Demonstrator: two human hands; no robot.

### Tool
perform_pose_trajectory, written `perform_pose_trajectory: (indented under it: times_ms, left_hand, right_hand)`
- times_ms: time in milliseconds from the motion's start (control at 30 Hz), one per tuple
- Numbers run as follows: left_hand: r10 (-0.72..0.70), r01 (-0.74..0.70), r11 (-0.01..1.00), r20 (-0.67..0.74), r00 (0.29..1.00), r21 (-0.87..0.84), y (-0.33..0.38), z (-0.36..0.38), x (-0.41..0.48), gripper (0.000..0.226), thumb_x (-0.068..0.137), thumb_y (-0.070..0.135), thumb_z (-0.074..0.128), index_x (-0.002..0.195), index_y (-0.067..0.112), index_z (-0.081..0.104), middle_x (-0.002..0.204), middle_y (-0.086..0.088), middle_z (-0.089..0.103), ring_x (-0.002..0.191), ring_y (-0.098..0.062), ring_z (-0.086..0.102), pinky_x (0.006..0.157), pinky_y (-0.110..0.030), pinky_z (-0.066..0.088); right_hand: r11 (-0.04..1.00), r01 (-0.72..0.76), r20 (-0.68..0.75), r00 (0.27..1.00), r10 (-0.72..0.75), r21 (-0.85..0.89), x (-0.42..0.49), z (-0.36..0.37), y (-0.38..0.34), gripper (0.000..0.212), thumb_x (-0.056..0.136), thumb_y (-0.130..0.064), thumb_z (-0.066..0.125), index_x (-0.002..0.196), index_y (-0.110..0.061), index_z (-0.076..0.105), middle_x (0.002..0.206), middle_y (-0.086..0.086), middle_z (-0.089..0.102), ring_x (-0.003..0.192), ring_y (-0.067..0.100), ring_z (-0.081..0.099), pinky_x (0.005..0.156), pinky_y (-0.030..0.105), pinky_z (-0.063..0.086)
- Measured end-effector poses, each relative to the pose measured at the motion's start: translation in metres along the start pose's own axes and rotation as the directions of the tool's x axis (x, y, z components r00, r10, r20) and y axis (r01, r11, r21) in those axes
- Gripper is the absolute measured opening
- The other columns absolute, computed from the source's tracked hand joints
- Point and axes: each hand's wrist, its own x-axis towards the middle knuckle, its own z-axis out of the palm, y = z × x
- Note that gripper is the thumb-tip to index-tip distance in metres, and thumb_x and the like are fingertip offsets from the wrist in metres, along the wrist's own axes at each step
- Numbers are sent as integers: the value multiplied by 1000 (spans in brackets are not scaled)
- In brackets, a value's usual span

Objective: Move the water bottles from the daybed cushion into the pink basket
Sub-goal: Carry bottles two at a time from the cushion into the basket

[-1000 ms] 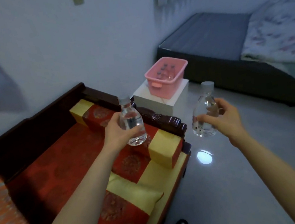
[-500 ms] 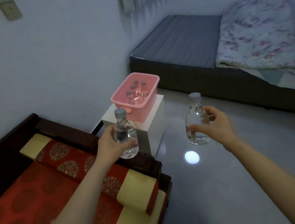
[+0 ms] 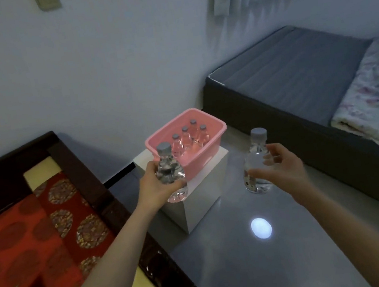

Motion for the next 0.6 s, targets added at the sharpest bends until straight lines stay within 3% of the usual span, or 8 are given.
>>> perform_pose_trajectory:
  times_ms: [200,367,500,600]
  left_hand:
    - [-68,72,997,-98,993,33,0,22,41,64,57,24,89,108,19,51,103,5,64,89,-12,64,67,-17,44]
    - [-91,103,993,-173,981,61,-17,19,88,63,58,25,88,108,19,51,105,6,63,92,-11,61,68,-13,40]
    - [-116,127,991,-218,969,36,-28,28,140,62,59,24,88,105,21,47,99,9,61,89,-10,60,69,-19,41]
    - [-149,157,987,-222,964,18,-37,38,173,62,59,24,88,106,21,46,103,6,61,91,-11,60,68,-16,41]
  right_hand:
    - [998,23,146,989,-32,59,87,17,3,61,56,-32,89,106,-32,54,102,-10,58,96,11,57,76,27,47]
    - [994,76,256,962,-93,77,151,51,4,58,59,-25,87,107,-28,57,100,-12,61,94,9,58,81,31,50]
    - [994,83,308,946,-102,74,212,81,8,59,60,-22,88,110,-25,57,103,-10,63,97,12,61,83,34,52]
    - [994,92,350,931,-109,65,250,101,7,58,63,-16,86,111,-24,54,101,-13,61,93,8,60,79,25,49]
